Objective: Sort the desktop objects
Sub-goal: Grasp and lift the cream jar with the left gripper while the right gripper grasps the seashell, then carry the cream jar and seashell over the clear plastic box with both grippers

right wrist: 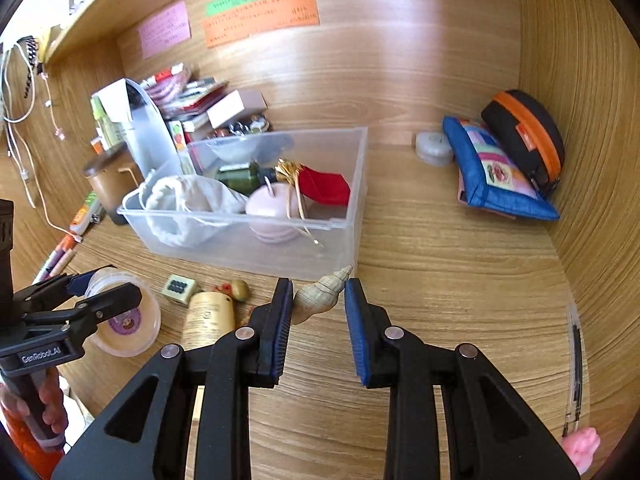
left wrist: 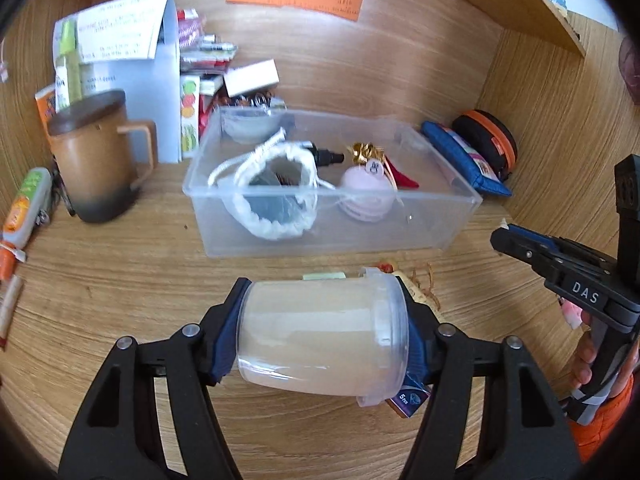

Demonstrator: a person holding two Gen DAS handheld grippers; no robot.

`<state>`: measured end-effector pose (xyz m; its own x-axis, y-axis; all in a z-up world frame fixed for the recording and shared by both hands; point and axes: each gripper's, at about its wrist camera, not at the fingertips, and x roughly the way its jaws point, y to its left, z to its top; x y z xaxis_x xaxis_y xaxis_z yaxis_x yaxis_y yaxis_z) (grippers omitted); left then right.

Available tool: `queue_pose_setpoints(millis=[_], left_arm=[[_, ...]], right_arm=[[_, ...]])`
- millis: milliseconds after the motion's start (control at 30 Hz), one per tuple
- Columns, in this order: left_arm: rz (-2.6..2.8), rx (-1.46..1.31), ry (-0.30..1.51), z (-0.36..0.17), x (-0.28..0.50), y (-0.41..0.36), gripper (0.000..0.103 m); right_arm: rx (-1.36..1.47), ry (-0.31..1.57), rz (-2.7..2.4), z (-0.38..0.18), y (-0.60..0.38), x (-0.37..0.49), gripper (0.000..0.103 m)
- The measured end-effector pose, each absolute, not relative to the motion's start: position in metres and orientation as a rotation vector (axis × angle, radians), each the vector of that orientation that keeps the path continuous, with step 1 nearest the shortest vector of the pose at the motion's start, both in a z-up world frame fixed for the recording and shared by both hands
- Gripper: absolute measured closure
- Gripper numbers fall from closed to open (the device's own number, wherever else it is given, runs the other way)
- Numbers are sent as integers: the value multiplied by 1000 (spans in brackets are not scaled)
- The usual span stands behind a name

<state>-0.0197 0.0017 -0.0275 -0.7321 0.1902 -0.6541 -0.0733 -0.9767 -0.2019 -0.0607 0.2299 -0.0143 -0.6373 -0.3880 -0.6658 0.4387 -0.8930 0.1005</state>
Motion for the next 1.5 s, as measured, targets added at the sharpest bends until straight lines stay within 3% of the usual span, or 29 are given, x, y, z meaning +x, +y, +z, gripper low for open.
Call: queue_pose_setpoints(millis=[933,1500], left_arm=[[2948,-870,-138,66,-36,-51,37],[2882,-886,-129,70,-100,-37,37]], right_arm=[[786,105,-2431,38,202,-52,79],[790,154,-2370,41,159,-97,79]])
